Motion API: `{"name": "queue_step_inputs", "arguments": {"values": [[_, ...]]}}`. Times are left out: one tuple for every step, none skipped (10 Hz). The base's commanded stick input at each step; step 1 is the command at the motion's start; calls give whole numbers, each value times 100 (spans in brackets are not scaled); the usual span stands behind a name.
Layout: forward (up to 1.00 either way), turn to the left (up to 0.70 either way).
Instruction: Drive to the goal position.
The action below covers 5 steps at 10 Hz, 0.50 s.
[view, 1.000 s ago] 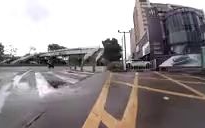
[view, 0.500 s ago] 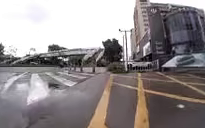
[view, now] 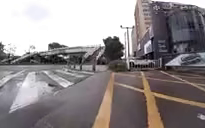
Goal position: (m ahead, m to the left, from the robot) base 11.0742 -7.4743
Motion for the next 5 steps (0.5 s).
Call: {"name": "queue_step_inputs", "arguments": {"values": [[70, 0], [70, 0], [70, 0], [70, 0], [70, 0]]}}
